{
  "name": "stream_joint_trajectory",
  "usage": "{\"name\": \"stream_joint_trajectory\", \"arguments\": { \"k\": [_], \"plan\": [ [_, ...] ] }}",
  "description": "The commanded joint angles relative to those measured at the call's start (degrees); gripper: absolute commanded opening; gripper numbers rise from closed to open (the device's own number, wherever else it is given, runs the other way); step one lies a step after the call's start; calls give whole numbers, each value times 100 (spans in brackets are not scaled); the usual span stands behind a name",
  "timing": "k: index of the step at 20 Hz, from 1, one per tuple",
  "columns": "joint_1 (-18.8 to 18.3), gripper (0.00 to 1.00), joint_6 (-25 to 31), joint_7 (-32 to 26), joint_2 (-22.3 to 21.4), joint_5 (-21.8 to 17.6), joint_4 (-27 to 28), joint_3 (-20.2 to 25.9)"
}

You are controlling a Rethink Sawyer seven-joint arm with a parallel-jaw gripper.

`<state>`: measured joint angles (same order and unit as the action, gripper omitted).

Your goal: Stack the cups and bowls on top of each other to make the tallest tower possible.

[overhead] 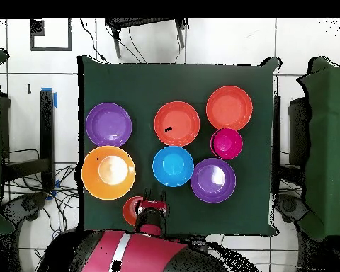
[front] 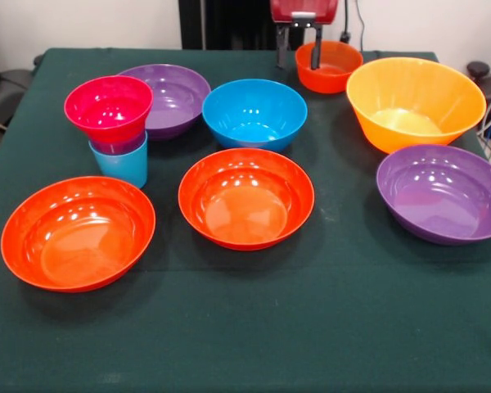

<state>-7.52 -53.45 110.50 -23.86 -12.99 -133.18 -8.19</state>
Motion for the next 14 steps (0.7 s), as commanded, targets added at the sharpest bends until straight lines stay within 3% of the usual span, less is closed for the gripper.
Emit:
{"name": "stream_joint_trajectory", "arguments": {
  "k": [1, 6, 9, 14],
  "plan": [
    [-79, 100, 278, 1006, 244, -188, 222, 240],
    [-167, 100, -107, 1007, 831, -394, 397, 78],
    [-149, 100, -155, 958, 867, -544, 348, 14],
    [-47, 100, -268, 1030, 966, -480, 325, -7]
  ]
}}
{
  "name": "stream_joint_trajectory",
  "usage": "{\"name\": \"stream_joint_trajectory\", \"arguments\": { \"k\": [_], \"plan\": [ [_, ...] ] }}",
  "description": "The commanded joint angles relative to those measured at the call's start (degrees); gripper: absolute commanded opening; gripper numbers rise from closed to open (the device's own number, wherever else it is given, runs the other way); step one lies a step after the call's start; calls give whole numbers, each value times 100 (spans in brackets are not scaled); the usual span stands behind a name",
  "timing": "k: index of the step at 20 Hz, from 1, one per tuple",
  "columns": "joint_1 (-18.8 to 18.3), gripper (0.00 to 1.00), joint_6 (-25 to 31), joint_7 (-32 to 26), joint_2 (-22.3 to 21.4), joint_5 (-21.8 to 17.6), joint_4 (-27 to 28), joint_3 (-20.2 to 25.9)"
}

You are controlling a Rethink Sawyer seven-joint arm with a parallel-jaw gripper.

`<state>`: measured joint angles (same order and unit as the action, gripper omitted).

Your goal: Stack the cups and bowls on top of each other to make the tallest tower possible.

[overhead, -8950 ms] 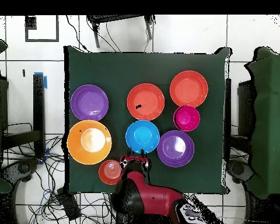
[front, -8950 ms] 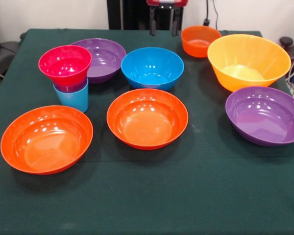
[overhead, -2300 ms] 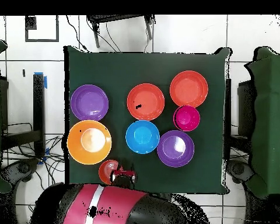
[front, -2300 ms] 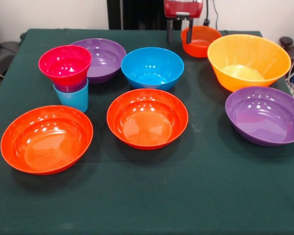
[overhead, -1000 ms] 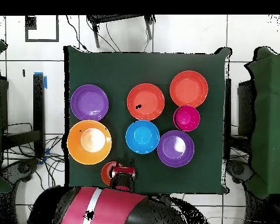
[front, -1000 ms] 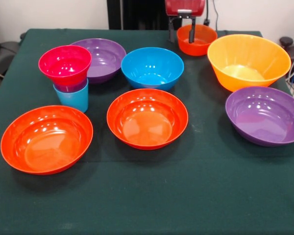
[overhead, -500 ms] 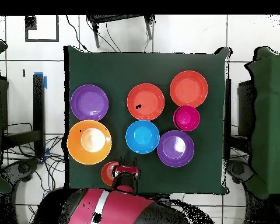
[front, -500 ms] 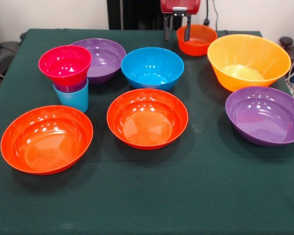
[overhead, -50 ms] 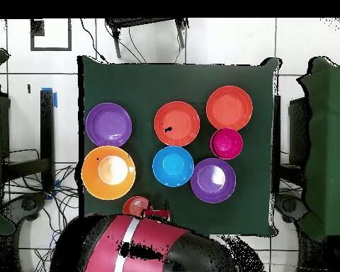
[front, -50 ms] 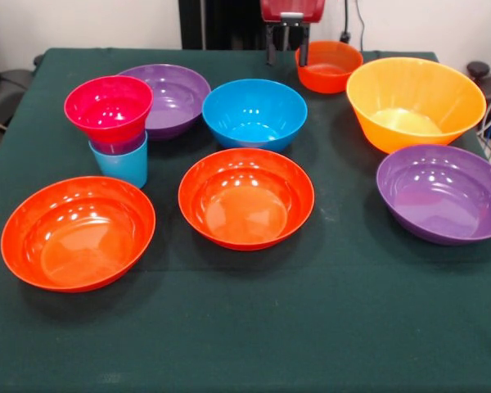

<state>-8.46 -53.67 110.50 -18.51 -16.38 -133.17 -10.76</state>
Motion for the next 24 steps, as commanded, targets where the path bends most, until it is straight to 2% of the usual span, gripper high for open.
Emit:
{"name": "stream_joint_trajectory", "arguments": {
  "k": [1, 6, 12, 19, 21, 24],
  "plan": [
    [71, 100, -276, 1051, 458, -106, 315, 247],
    [153, 100, -281, 1113, 358, 6, 174, 282],
    [263, 100, -55, 1145, 0, 139, -53, 382],
    [447, 100, -15, 1228, -95, 358, -107, 462],
    [507, 100, -76, 1254, -38, 407, -117, 431],
    [542, 100, -350, 1291, 355, 392, 48, 358]
  ]
}}
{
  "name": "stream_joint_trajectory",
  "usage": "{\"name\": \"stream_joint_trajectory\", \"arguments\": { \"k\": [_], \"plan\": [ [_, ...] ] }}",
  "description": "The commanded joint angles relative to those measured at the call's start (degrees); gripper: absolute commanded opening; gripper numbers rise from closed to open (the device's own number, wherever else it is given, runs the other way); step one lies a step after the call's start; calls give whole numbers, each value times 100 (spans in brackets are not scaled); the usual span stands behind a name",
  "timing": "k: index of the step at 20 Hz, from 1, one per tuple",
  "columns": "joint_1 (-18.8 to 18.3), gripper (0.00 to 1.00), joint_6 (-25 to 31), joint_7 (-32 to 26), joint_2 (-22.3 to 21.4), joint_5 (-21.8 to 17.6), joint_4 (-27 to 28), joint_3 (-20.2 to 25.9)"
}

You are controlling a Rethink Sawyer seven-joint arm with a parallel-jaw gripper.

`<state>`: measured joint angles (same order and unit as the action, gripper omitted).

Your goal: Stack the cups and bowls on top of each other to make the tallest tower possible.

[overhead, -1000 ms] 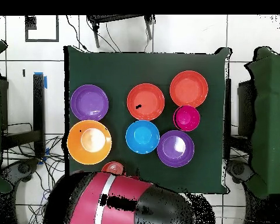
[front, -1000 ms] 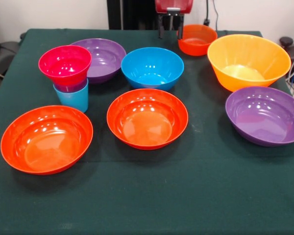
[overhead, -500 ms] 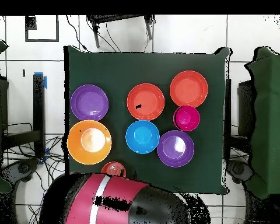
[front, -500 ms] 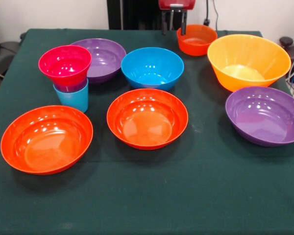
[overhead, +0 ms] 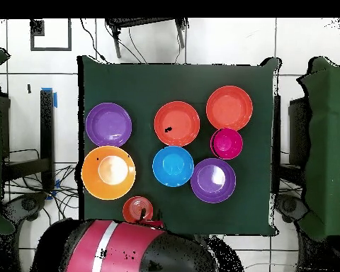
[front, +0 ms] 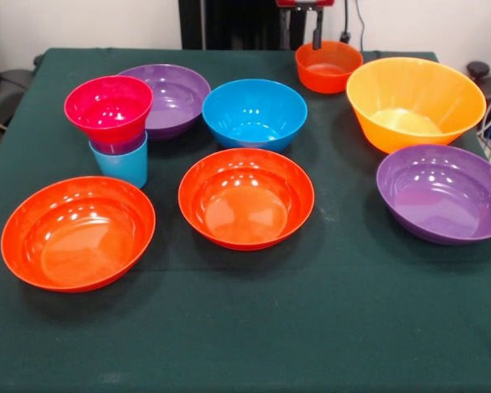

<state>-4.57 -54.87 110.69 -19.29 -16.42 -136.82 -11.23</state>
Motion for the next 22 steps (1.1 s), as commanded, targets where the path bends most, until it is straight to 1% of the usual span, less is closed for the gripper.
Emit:
{"name": "stream_joint_trajectory", "arguments": {
  "k": [1, 7, 9, 13, 22],
  "plan": [
    [158, 100, -287, 1261, 544, 376, 482, 373],
    [185, 100, -581, 1251, 991, 365, 739, 304],
    [137, 100, -612, 1229, 1130, 356, 845, 308],
    [75, 100, -679, 1183, 1241, 358, 941, 295],
    [27, 100, -705, 1091, 1296, 376, 1045, 248]
  ]
}}
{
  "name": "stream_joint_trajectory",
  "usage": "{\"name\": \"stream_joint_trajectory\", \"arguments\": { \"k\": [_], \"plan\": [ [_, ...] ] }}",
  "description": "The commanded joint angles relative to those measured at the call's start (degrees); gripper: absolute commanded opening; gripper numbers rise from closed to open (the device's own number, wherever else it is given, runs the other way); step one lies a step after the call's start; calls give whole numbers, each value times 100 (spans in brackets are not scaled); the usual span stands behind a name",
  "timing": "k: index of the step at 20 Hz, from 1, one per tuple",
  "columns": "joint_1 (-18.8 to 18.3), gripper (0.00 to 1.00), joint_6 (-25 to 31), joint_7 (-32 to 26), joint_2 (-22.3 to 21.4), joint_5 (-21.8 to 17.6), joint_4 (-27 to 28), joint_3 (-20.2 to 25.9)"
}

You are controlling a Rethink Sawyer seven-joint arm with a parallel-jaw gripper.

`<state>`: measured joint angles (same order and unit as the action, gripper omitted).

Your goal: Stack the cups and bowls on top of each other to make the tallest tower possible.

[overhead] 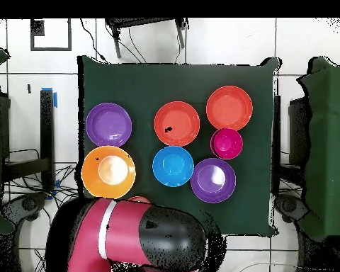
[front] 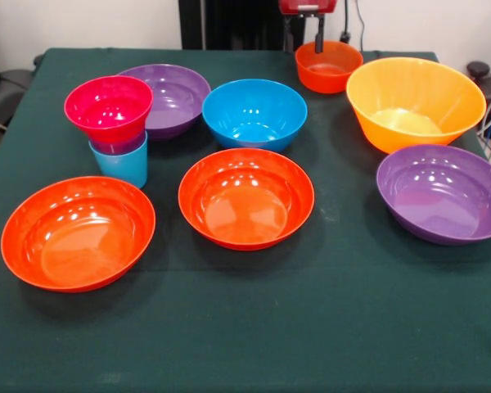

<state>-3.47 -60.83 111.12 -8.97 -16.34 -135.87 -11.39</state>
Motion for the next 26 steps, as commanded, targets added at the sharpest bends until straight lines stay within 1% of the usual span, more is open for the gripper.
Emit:
{"name": "stream_joint_trajectory", "arguments": {
  "k": [1, 10, 18, 23, 26],
  "plan": [
    [-93, 100, -108, 1042, 262, 355, 958, 259],
    [-123, 100, -201, 1046, 357, 369, 1097, 283],
    [-279, 100, -269, 1077, 483, 248, 1247, 307],
    [-243, 100, -381, 1035, 584, 314, 1296, 285],
    [-267, 100, -377, 1033, 604, 274, 1342, 294]
  ]
}}
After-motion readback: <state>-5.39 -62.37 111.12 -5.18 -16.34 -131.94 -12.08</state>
